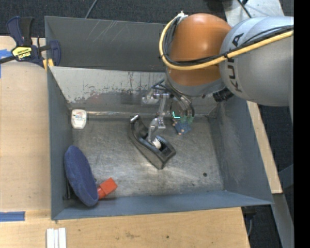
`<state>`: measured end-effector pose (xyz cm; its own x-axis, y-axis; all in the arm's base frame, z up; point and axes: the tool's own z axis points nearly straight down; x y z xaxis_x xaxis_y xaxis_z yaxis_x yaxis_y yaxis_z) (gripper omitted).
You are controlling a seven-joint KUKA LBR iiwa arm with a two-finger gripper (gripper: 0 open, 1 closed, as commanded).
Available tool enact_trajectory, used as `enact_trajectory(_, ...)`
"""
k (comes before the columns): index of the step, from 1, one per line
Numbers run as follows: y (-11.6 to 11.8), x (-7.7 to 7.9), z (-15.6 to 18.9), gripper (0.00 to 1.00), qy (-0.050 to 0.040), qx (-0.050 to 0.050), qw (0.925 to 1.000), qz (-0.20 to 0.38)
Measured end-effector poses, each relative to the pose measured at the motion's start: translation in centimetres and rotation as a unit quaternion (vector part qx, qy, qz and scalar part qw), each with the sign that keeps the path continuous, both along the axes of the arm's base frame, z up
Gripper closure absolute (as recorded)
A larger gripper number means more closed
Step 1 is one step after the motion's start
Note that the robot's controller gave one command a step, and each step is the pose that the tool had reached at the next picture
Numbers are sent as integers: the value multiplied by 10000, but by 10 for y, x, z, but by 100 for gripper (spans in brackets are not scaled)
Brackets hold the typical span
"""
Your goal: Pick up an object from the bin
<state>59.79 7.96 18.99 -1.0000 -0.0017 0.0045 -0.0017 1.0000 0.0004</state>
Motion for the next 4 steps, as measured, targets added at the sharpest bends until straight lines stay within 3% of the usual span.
enact_trajectory(1,-1,2,4,100,-40,2,10000,-12)
enact_trajectory(2,-1,2,4,0,-40,1,10000,-12)
enact_trajectory(3,-32,5,-55,0,-69,32,9986,-528)
enact_trajectory(4,-32,6,-59,0,-59,34,9993,-370)
